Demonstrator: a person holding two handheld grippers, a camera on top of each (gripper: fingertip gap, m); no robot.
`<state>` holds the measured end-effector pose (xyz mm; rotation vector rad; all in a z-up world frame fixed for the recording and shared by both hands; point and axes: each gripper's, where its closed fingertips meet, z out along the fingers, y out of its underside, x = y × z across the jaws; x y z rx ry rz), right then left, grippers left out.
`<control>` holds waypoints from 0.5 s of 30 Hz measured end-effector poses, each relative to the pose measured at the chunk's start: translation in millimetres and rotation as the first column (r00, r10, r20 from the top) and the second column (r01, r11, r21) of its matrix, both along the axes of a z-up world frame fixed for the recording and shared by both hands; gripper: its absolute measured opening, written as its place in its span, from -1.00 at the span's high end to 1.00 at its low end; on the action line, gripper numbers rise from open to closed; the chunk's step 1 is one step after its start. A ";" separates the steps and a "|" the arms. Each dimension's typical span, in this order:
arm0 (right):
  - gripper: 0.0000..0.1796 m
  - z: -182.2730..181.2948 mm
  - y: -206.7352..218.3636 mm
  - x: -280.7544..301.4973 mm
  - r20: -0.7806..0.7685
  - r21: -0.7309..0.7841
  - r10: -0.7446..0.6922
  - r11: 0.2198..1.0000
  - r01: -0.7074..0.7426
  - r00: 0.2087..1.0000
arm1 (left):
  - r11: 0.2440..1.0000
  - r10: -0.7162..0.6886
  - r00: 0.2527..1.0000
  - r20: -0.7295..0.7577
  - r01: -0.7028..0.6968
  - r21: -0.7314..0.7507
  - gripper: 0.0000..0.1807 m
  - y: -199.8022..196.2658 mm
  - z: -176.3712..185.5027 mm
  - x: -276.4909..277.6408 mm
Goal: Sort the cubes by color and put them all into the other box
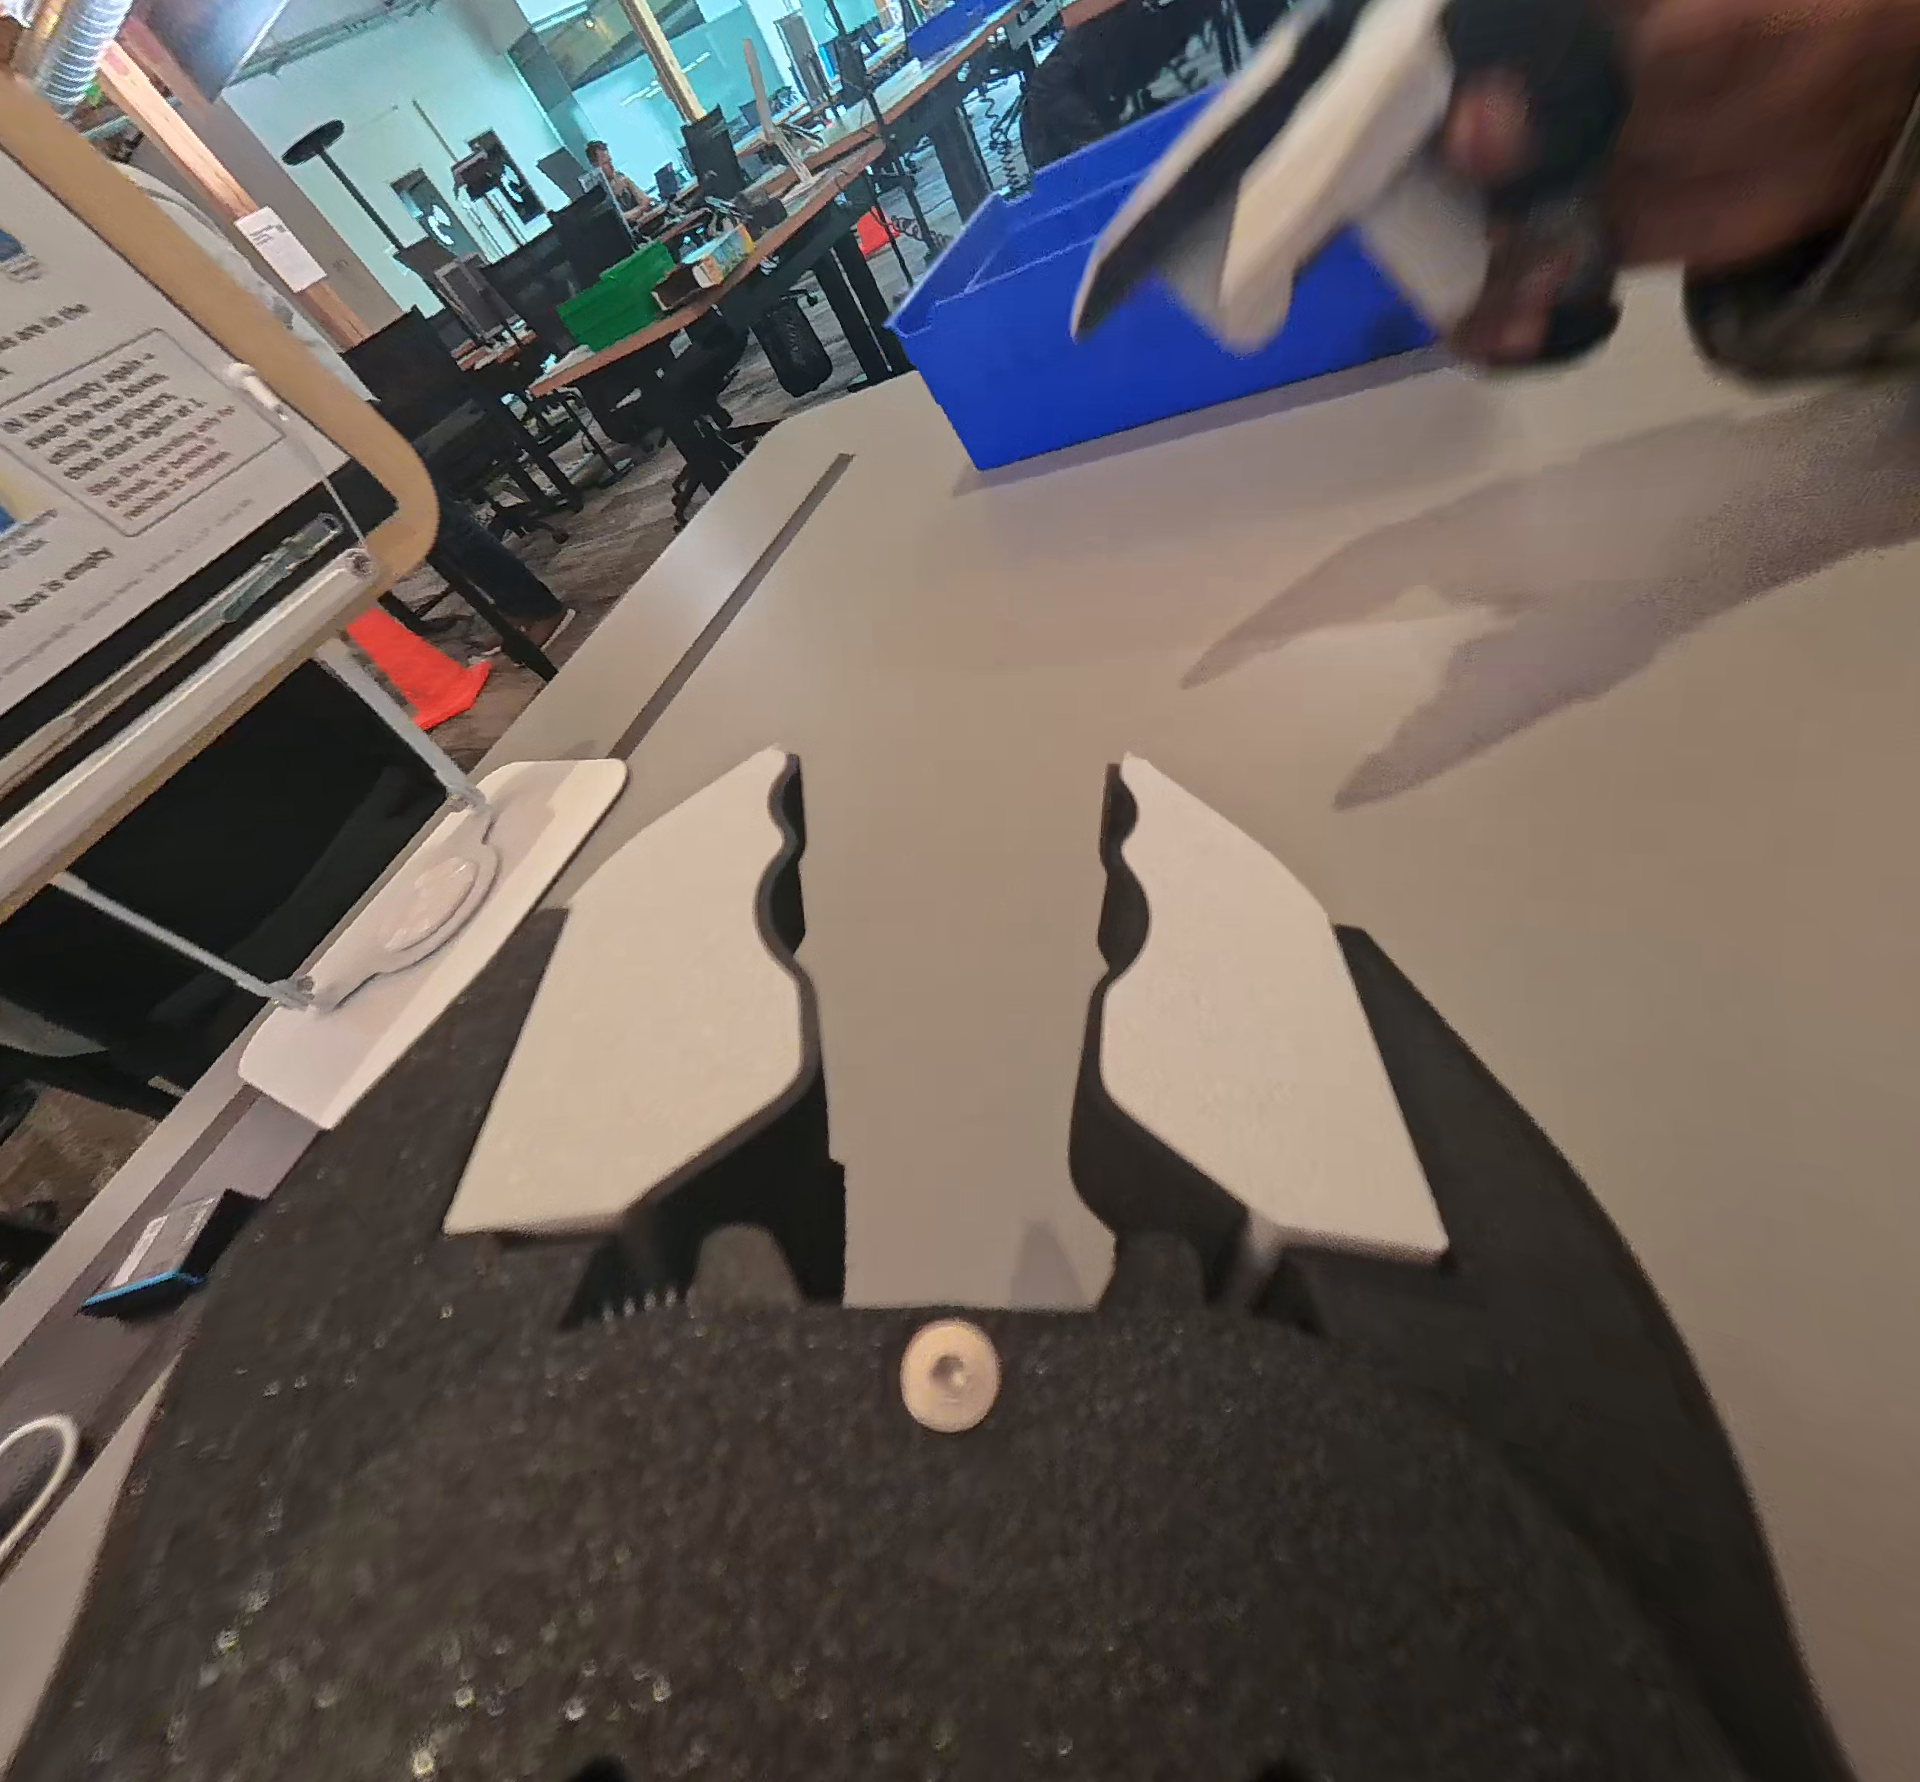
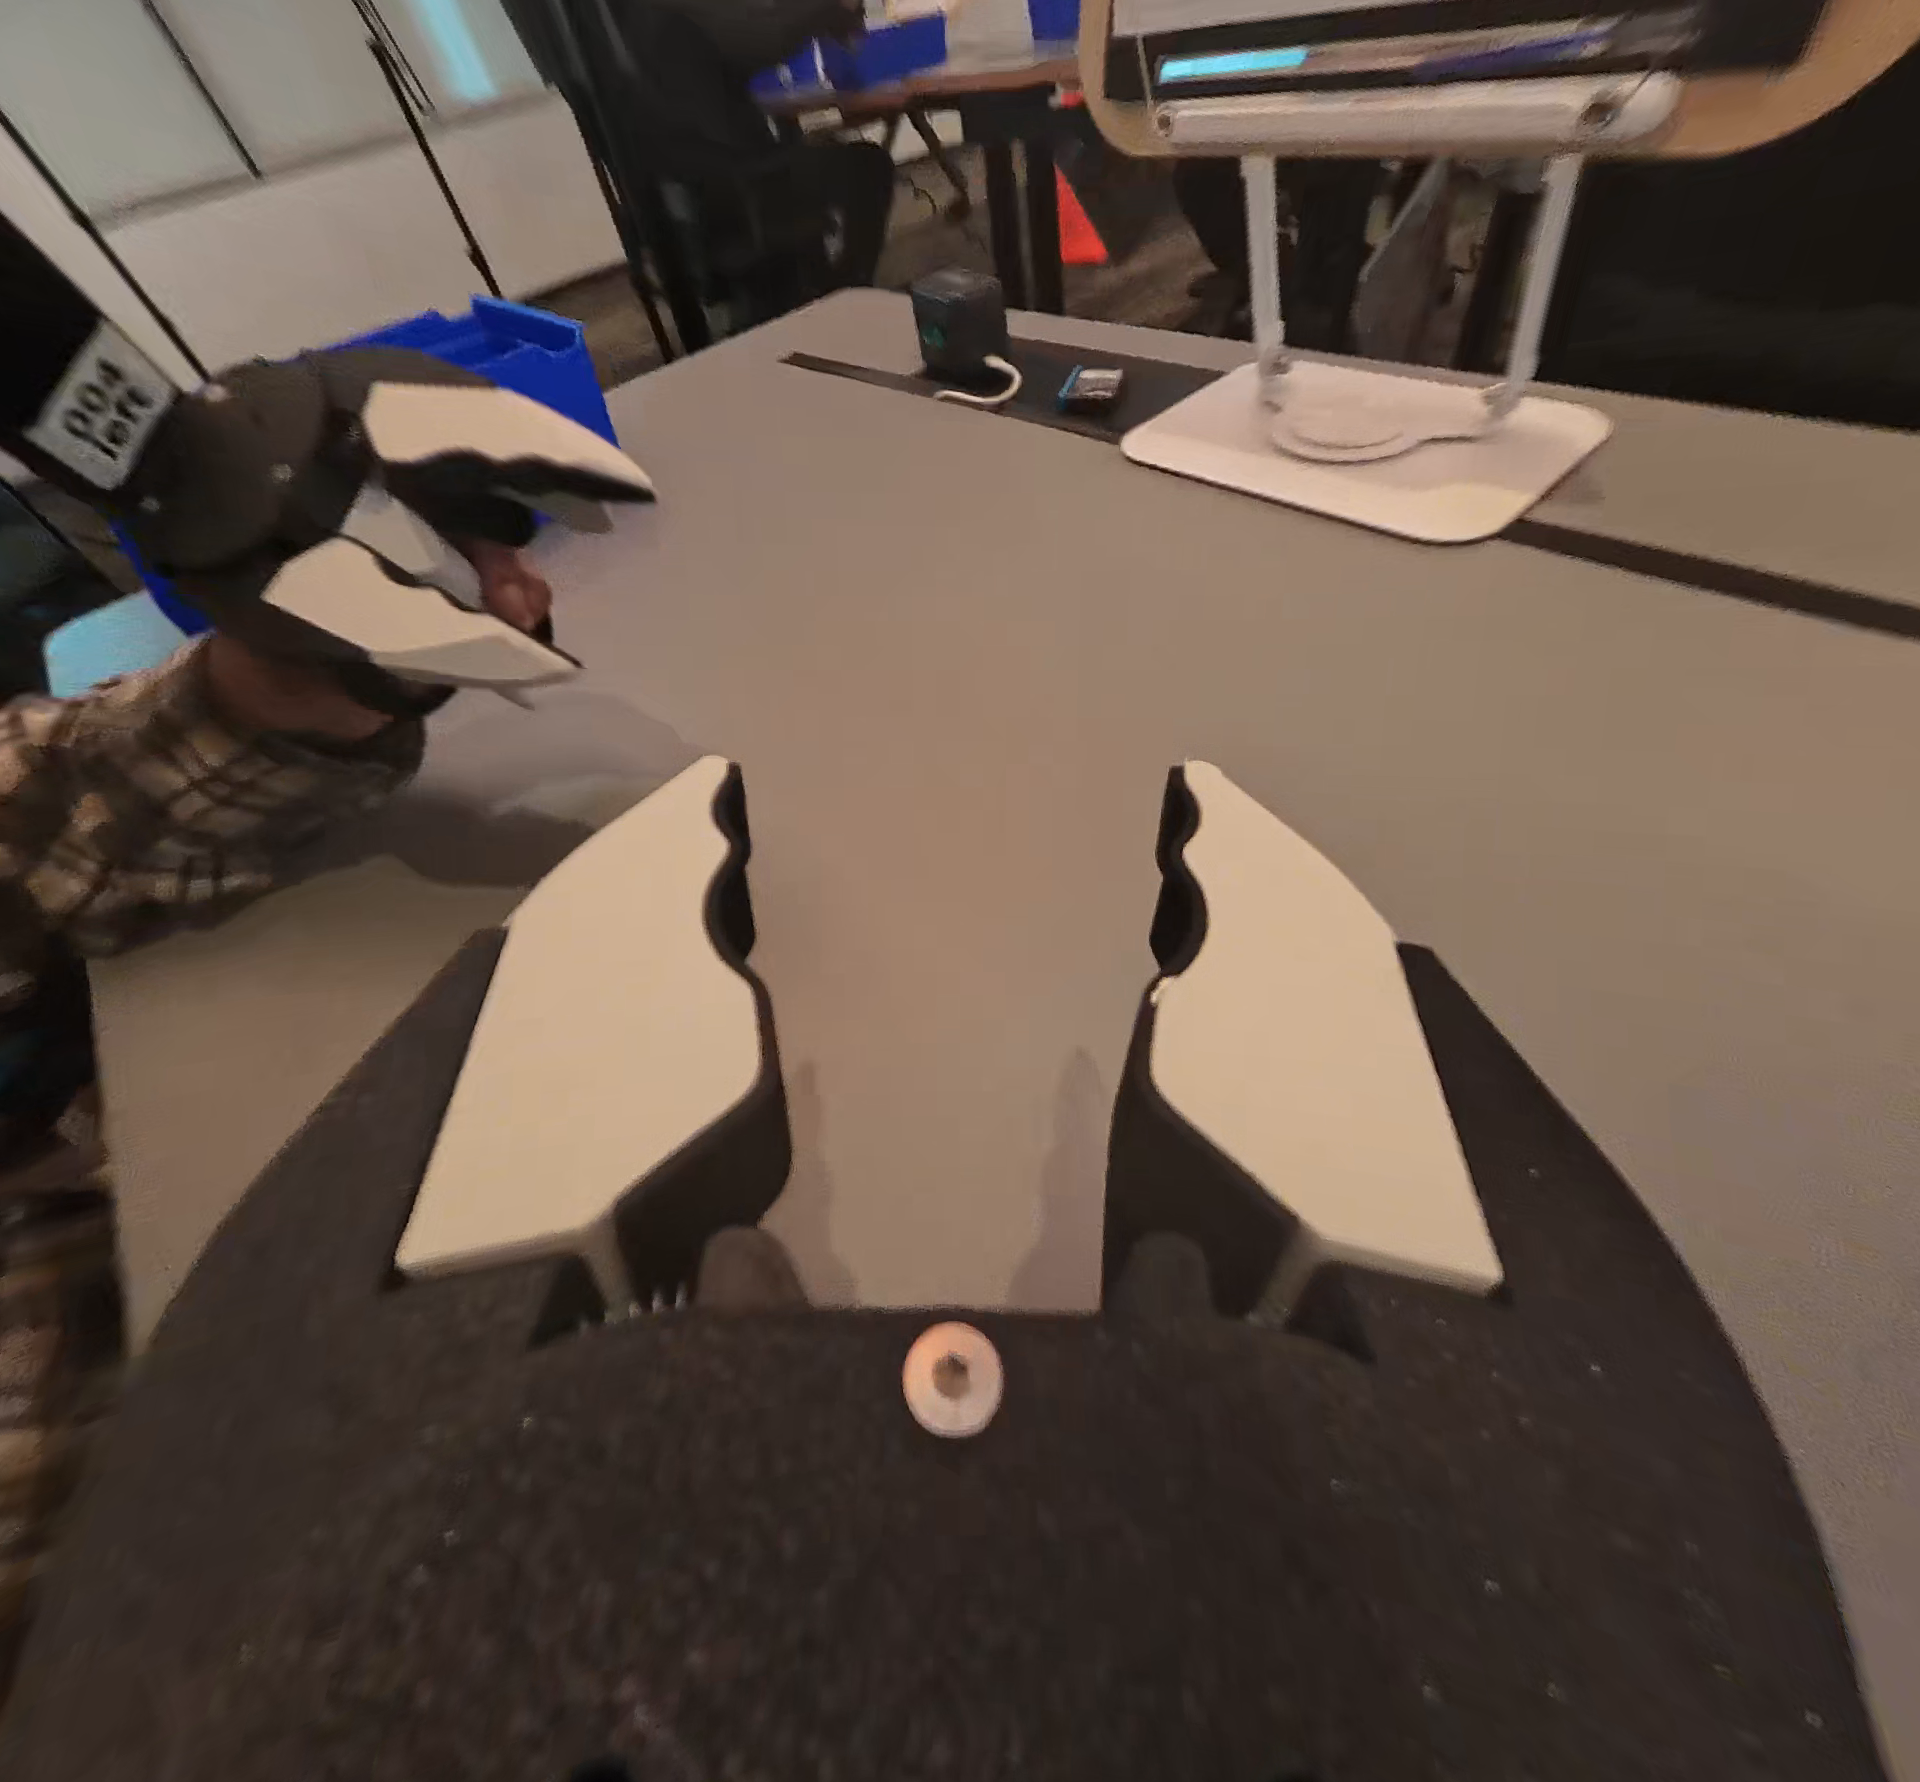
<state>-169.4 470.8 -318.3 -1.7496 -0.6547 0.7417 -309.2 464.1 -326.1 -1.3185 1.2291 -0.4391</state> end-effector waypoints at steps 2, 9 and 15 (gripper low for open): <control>0.14 -23.4 13.6 -17.1 -0.076 0.009 -0.001 1.000 0.002 0.997 | 1.000 0.018 1.000 0.013 -0.018 -0.003 0.40 1.2 5.5 -4.9; 0.13 -27.4 28.8 -16.0 -0.071 0.148 -0.041 0.988 0.051 0.997 | 0.987 0.157 0.988 0.004 -0.157 0.018 0.36 -15.4 61.7 -82.2; 0.12 -26.9 24.0 -25.2 -0.133 0.122 0.035 0.992 -0.018 0.990 | 0.953 0.286 0.931 -0.229 -0.302 -0.038 0.42 -17.6 112.1 -268.8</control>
